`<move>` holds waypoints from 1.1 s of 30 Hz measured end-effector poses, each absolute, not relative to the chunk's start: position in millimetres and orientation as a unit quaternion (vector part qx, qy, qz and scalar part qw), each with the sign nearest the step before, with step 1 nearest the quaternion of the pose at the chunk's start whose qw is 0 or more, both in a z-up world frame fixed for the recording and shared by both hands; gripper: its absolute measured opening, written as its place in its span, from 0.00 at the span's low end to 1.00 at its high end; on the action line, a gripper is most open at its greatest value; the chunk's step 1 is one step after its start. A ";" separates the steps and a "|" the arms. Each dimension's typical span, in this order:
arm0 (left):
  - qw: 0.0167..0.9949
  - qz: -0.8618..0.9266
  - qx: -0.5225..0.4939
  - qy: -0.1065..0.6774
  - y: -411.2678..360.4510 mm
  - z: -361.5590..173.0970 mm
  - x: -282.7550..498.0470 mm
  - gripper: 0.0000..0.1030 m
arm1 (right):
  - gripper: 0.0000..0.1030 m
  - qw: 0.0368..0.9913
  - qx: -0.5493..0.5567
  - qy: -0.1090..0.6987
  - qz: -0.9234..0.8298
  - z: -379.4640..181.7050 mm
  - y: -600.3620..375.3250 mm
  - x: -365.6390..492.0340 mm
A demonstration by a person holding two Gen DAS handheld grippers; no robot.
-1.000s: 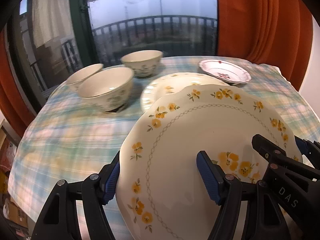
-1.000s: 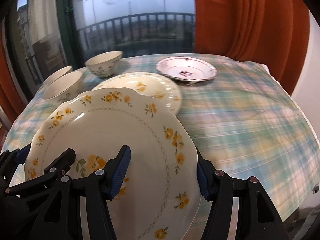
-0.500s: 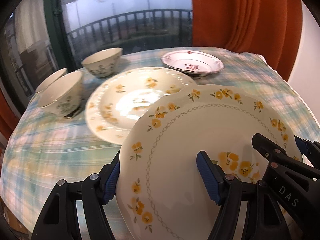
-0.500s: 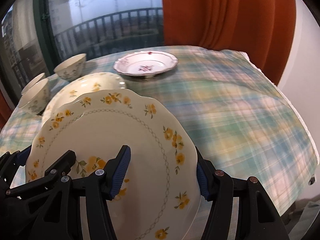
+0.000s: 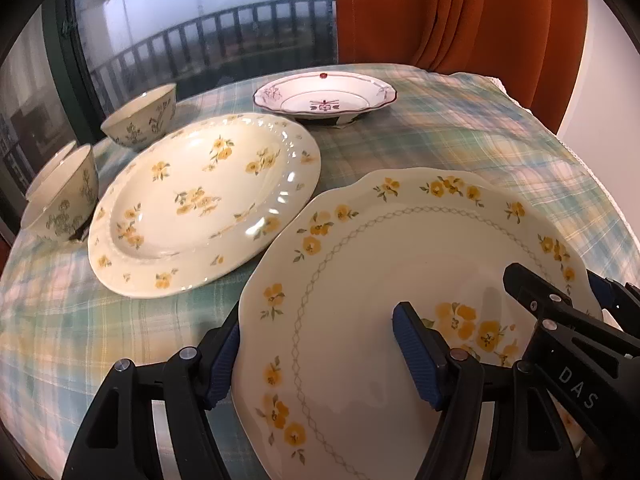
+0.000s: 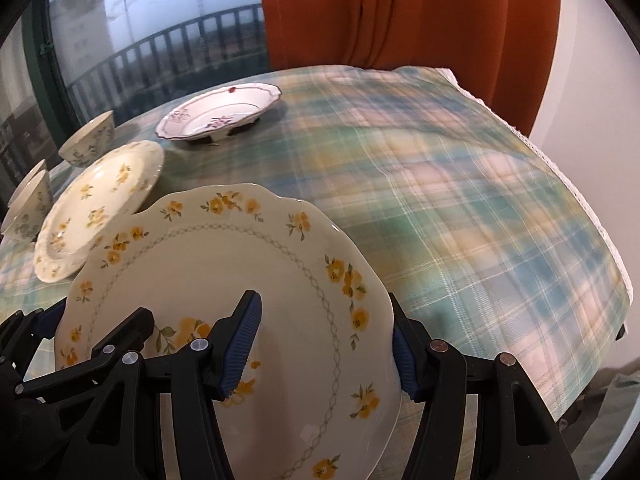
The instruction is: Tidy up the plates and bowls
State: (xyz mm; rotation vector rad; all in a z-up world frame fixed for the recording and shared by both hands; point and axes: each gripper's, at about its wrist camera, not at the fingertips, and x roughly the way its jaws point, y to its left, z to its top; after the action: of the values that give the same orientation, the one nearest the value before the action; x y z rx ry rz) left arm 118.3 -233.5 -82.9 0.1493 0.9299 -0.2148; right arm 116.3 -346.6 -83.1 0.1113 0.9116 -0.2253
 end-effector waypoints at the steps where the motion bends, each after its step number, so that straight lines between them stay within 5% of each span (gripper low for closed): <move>1: 0.886 -0.103 0.074 0.446 -234.7 -82.9 119.0 0.70 | 0.62 0.890 0.056 0.439 -0.109 -84.5 -348.3 116.6; 13: 0.887 -0.108 0.092 0.440 -227.7 -79.1 115.5 0.74 | 0.66 0.889 0.065 0.435 -0.128 -88.3 -347.7 115.4; 20: 0.893 -0.121 0.093 0.423 -206.8 -65.0 106.0 0.87 | 0.89 0.904 0.083 0.395 -0.142 -70.1 -335.0 99.1; 33: 0.912 -0.117 0.079 0.385 -150.3 -40.6 90.4 0.89 | 0.90 0.923 0.072 0.359 -0.119 -41.1 -265.0 82.6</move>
State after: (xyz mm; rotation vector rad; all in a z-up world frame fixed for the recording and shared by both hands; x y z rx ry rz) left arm 90.4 -150.3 -40.6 0.1624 0.7936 -0.2403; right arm 82.6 -265.0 -41.1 0.1470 0.7367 -0.2447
